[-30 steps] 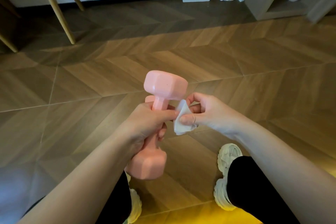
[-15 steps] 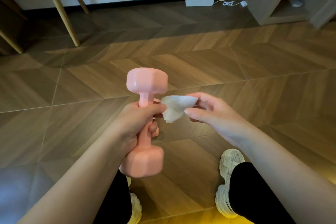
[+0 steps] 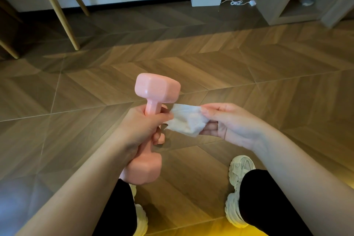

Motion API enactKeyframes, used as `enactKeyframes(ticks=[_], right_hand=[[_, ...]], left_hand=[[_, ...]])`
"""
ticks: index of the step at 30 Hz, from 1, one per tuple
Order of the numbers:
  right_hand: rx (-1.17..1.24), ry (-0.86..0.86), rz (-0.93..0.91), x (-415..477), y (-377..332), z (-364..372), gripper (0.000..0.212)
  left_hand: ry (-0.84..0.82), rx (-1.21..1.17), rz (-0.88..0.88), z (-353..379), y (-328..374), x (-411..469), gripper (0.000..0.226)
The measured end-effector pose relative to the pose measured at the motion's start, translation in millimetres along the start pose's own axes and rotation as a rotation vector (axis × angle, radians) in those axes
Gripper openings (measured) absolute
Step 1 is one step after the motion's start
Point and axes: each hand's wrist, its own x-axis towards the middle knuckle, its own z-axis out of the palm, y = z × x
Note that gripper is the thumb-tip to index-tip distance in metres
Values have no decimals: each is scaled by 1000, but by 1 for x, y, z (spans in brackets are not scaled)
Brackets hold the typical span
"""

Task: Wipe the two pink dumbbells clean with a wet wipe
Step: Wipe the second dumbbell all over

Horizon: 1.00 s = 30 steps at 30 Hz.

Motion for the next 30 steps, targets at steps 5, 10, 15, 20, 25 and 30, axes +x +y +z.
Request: enactKeyframes(ticks=[5,10,15,20,25,30], right_hand=[[-171,421,-346,4,3,-4,17],[-489,340,-739,-10,8,12,20],[-608,236,-702,-19,12,13,32],[-649,34,-598,-15,10,17,47],[-593,74,-658,-13,15,14,48],[-617,71,-574,-5,17,14,47]], left_hand=[[18,199,131,0,-3,-1,19],[-115,316,206,8,-4,-3,37],[-77,348,317,13,-9,-3,50],[3,389,414,15,-13,-5,48],[43,399,407,14,-15,-4,52],[18,401,388,16,-17,-6,50]])
